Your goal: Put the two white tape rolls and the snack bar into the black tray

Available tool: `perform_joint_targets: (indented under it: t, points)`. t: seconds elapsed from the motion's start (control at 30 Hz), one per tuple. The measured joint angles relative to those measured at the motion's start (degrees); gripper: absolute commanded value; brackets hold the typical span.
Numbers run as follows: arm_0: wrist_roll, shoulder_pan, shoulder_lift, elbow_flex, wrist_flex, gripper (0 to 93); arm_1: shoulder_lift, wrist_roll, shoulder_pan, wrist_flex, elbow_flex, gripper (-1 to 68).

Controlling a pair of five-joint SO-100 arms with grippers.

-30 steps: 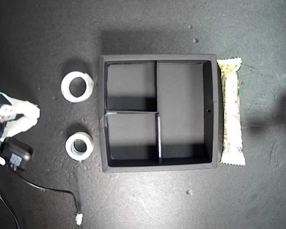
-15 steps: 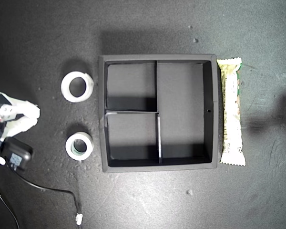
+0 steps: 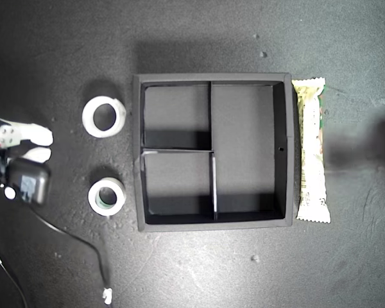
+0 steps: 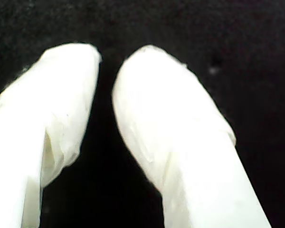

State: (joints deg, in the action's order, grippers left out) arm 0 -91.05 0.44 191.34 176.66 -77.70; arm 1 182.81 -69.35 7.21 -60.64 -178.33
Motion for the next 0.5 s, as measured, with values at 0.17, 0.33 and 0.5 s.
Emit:
perform_joint_targets:
  t: [0.17, 0.33, 0.5]
  points:
    - [4.04, 0.0, 0.0, 0.0, 0.97, 0.0, 0.0, -0.44, 1.14, 7.47, 0.0, -0.3]
    - [11.43, 1.49, 0.0, 0.0, 13.27, 0.1, 0.0, -27.33, 2.64, 8.17, 0.0, -0.3]
    - [27.69, 1.41, 0.0, -1.05, 23.91, 14.2, 0.0, -38.94, 3.08, 8.7, 0.0, -0.2]
